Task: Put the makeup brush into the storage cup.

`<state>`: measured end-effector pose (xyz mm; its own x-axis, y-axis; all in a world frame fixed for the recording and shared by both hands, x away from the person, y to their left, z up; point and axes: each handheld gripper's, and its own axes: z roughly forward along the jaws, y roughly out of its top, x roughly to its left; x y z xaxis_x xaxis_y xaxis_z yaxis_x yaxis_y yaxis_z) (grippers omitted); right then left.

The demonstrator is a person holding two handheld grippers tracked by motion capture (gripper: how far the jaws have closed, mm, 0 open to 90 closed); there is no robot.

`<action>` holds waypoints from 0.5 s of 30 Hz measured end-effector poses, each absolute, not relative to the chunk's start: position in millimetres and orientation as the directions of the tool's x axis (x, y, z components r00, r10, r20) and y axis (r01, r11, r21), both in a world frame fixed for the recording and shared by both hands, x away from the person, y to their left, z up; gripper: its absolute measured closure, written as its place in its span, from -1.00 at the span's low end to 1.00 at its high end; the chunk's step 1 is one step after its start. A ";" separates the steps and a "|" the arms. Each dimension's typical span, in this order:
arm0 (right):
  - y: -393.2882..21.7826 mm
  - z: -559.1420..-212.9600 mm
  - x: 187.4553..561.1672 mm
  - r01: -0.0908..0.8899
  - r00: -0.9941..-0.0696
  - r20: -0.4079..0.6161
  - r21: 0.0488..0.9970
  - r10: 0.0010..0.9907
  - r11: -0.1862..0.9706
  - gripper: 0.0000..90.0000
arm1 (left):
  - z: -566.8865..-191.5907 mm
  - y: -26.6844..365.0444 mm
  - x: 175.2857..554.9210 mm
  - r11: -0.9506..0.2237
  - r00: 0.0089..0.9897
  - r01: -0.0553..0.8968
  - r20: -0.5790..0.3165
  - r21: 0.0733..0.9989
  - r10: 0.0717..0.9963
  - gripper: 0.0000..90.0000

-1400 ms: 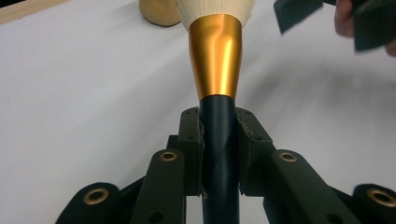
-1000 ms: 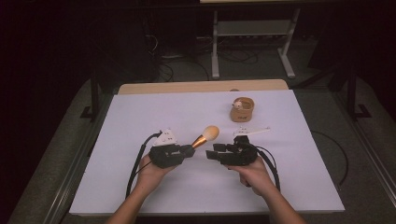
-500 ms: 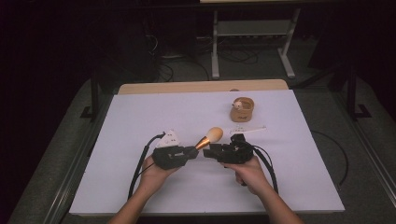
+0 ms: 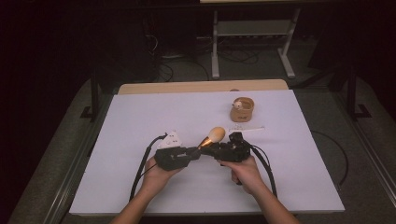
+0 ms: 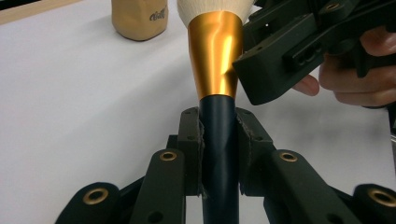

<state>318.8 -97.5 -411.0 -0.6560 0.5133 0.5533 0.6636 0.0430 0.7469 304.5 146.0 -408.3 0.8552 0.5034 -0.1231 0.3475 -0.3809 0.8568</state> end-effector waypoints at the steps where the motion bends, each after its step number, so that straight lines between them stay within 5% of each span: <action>1: -97.4 -410.8 319.2 0.664 -0.655 0.556 0.746 0.512 0.039 0.13 | -408.8 145.4 304.6 -0.380 0.856 0.348 -0.125 0.857 0.501 0.65; 15: -94.5 -407.6 319.4 0.647 -0.656 0.554 0.762 0.512 0.005 0.20 | -411.7 139.3 303.1 -0.394 0.866 0.340 -0.121 0.854 0.485 0.64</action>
